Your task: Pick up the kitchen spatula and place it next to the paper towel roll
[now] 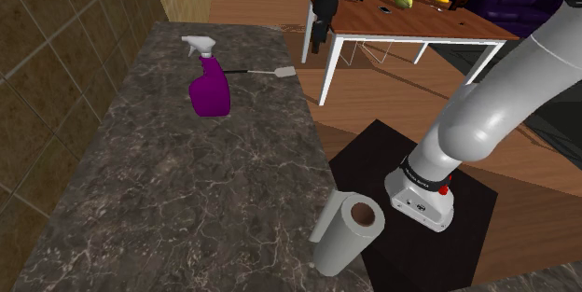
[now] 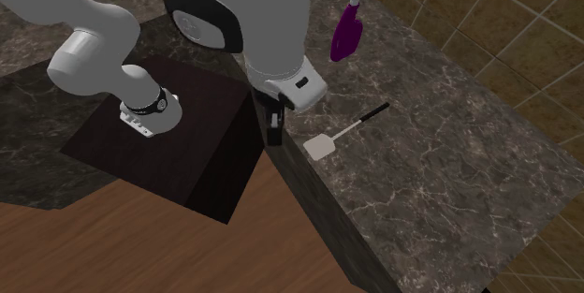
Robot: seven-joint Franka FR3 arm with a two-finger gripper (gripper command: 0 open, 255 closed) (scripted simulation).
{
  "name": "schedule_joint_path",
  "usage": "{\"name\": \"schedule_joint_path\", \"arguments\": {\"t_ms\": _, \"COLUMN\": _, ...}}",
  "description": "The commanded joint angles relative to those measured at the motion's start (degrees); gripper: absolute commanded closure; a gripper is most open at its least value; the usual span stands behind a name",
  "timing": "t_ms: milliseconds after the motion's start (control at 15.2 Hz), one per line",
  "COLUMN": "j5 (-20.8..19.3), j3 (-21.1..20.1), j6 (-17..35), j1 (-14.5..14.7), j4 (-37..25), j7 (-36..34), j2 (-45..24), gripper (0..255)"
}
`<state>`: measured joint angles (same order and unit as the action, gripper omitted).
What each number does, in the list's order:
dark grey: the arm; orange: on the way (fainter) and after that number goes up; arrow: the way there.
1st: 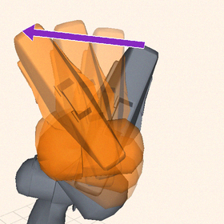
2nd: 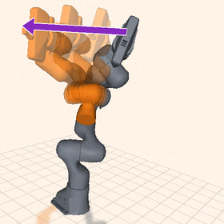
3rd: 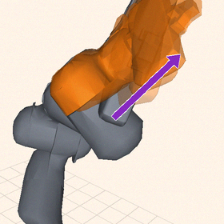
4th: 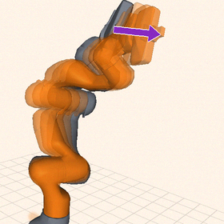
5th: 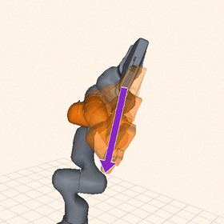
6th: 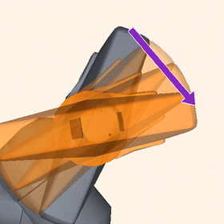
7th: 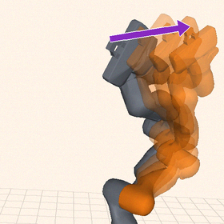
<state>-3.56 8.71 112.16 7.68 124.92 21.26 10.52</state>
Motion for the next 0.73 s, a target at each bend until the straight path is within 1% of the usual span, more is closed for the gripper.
{"name": "schedule_joint_path", "arguments": {"t_ms": 0, "j5": 1.0, "j3": 0.1, "j6": 2.0, "j1": 0.7, "j4": -2.2, "j7": 3.6, "j2": -3.5, "gripper": 0}}
{"name": "schedule_joint_path", "arguments": {"t_ms": 330, "j5": 3.8, "j3": -0.7, "j6": 6.1, "j1": 2.2, "j4": -8.6, "j7": 11.7, "j2": -12.7, "gripper": 0}}
{"name": "schedule_joint_path", "arguments": {"t_ms": 660, "j5": 6.3, "j3": -2.6, "j6": 8.8, "j1": 3.1, "j4": -16.0, "j7": 19.1, "j2": -21.5, "gripper": 0}}
